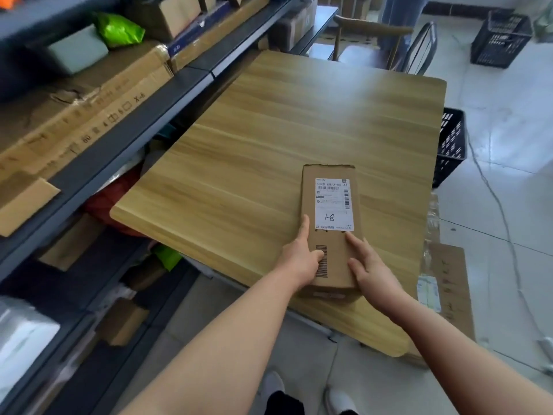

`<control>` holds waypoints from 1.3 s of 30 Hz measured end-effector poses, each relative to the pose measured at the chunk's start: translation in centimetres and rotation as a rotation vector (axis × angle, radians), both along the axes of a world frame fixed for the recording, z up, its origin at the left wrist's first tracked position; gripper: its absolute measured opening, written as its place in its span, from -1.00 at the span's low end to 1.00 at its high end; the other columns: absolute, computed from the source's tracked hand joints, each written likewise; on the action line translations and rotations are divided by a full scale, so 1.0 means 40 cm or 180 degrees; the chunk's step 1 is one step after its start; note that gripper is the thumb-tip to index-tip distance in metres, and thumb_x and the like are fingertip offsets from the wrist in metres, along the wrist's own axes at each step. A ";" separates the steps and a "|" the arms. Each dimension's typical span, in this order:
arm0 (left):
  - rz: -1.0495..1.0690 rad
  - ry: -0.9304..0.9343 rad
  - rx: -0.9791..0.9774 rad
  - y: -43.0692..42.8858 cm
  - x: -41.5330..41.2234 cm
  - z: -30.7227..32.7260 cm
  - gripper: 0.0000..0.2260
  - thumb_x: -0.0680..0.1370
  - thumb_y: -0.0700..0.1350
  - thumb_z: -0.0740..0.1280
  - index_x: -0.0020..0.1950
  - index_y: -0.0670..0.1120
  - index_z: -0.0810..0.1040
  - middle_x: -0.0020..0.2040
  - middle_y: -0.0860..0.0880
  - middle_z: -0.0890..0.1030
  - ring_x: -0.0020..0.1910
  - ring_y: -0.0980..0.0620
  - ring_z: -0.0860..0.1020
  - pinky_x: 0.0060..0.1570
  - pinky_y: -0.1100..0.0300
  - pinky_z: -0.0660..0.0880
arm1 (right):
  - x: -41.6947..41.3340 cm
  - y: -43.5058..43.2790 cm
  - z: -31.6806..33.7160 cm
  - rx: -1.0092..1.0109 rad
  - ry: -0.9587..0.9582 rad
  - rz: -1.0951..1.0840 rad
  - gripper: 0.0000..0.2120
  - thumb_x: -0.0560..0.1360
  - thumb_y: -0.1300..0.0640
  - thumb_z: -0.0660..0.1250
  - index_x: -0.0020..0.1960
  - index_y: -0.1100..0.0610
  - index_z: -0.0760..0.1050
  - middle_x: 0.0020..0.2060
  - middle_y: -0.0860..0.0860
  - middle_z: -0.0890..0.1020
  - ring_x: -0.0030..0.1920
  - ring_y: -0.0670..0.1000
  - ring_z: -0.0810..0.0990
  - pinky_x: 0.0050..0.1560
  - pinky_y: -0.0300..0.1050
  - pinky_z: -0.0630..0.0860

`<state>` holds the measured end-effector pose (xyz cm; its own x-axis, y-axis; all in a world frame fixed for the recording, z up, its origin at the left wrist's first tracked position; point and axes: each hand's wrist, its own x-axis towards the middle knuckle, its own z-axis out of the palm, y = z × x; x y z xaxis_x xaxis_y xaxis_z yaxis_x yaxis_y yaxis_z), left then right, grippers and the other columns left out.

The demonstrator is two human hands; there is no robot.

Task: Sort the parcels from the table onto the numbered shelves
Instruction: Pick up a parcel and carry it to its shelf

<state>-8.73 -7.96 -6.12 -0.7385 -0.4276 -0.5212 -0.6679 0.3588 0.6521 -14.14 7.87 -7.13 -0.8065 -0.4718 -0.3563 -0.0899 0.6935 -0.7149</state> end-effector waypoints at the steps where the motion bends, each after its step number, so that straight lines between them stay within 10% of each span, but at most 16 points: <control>1: 0.0085 0.0052 0.0107 0.002 0.002 -0.002 -0.26 0.60 -0.05 0.30 0.55 0.31 -0.14 0.33 -0.05 0.52 0.18 -0.07 0.54 0.24 0.08 0.46 | -0.001 0.000 0.000 -0.0034 -0.0034 0.0027 -0.49 0.64 0.07 0.12 0.49 -0.32 0.07 0.56 -0.06 0.06 0.51 0.02 0.19 0.43 0.08 0.25; 15: 0.1849 0.0311 0.0172 0.111 0.343 0.007 -0.25 0.60 -0.07 0.32 0.58 0.23 -0.13 0.41 0.01 0.44 0.28 -0.02 0.46 0.23 0.13 0.45 | 0.148 -0.004 0.012 -0.0137 -0.0164 0.1599 -0.41 0.57 -0.02 0.25 0.49 -0.32 0.05 0.53 -0.11 0.19 0.43 -0.01 0.35 0.36 0.02 0.36; 19: 0.2626 0.0478 0.0293 0.141 0.523 0.019 -0.27 0.62 -0.17 0.29 0.59 0.15 -0.12 0.28 0.09 0.46 -0.02 0.13 0.49 -0.19 0.37 0.46 | 0.275 -0.056 0.030 -0.0065 -0.0059 0.2409 -0.34 0.57 -0.02 0.25 0.53 -0.26 -0.05 0.49 -0.13 0.26 0.37 -0.02 0.42 0.22 -0.09 0.43; 26: 0.4168 0.0560 0.0239 0.240 0.911 0.059 -0.27 0.61 -0.09 0.31 0.58 0.20 -0.11 0.38 0.02 0.47 0.26 -0.04 0.48 0.30 0.01 0.43 | 0.624 -0.158 0.079 -0.0065 0.0134 0.4003 -0.39 0.60 0.02 0.20 0.55 -0.17 -0.01 0.51 -0.12 0.21 0.30 0.00 0.46 0.23 -0.03 0.49; 39: 0.6079 0.0641 -0.0017 0.429 1.634 0.123 -0.31 0.62 -0.09 0.27 0.58 0.22 -0.10 0.33 0.02 0.51 0.20 -0.07 0.53 0.21 -0.08 0.50 | 1.434 -0.218 0.120 -0.0190 0.0331 0.5971 -0.40 0.60 -0.03 0.18 0.54 -0.21 -0.03 0.53 -0.05 0.19 0.39 0.05 0.39 0.32 0.03 0.40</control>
<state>56.62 9.18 -1.18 0.6032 -0.6240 -0.4968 -0.0448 -0.6484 0.7600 43.23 -0.84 -2.34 0.6897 -0.6598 -0.2983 -0.6419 -0.3664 -0.6736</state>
